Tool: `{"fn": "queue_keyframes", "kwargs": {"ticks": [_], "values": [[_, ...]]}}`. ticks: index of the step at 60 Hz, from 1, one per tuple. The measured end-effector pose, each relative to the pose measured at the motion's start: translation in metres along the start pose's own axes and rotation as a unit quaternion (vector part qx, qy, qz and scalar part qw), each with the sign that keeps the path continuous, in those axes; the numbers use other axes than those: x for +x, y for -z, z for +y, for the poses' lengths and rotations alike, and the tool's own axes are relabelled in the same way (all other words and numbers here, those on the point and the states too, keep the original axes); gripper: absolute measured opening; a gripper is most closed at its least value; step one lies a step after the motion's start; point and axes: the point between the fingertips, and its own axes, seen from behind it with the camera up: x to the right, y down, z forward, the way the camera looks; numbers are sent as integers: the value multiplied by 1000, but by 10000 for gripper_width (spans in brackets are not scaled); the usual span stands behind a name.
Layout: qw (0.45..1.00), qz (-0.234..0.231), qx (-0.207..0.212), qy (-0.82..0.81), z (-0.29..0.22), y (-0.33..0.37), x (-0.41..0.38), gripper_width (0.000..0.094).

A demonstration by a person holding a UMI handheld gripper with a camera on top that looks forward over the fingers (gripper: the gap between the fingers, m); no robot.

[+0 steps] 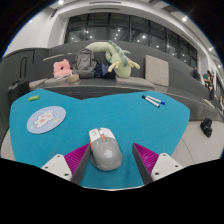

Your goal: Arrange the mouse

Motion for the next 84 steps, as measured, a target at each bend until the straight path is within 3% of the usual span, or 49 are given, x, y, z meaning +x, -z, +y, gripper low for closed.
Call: {"fn": "queue_keyframes", "kwargs": {"ticks": [13,26,28,32,40,47,55,66,75,84], "values": [[999,2,-33,-19,-10,-37,2,856],[999,4,-37,-20,-11,-45,3,843],[999,0,-37,-19,-11,-45,1,803],[999,-27,-41,-21,-8,-44,-14,458],[999,-8,-37,-5,-13,-41,-10,347],[999,-24,-27,-10,-29,-28,-30,346],[998,-50,25,0,-96,-8,-84,346],[993,-97,61,-20,-167,-18,-183,344],[991,-126,-1,-38,-135,-65,-249,349],[994,-102,-44,-11,-88,-101,-269,434]]}}
